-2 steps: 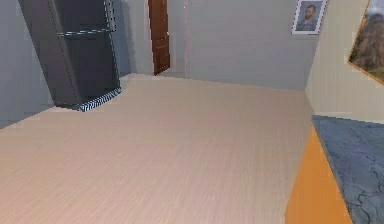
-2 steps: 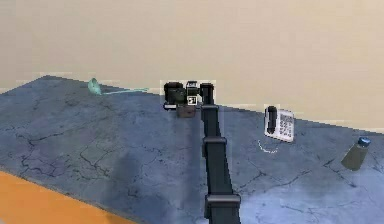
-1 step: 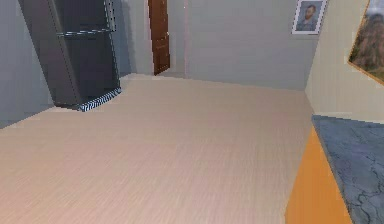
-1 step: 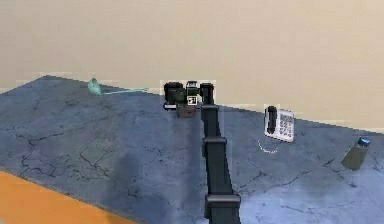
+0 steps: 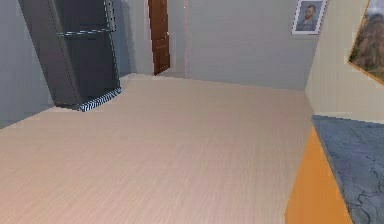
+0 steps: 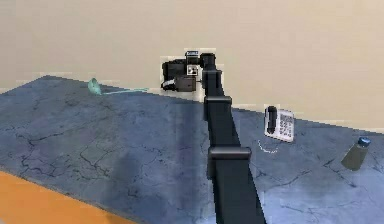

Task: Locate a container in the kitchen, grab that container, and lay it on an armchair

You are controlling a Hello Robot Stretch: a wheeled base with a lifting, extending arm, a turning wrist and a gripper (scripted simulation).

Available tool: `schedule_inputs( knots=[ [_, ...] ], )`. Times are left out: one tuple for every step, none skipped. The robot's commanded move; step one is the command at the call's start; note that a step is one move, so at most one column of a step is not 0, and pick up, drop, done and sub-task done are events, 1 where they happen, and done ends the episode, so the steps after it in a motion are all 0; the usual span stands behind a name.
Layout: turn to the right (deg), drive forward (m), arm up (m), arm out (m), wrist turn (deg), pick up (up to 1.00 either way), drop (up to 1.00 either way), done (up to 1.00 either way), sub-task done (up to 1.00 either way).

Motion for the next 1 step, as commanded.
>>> schedule_inputs(
  knots=[
    [0.0, 0.00, 0.06, 0.00, 0.0, 0.00, 0.00, 0.00, 0.00]
  ],
)
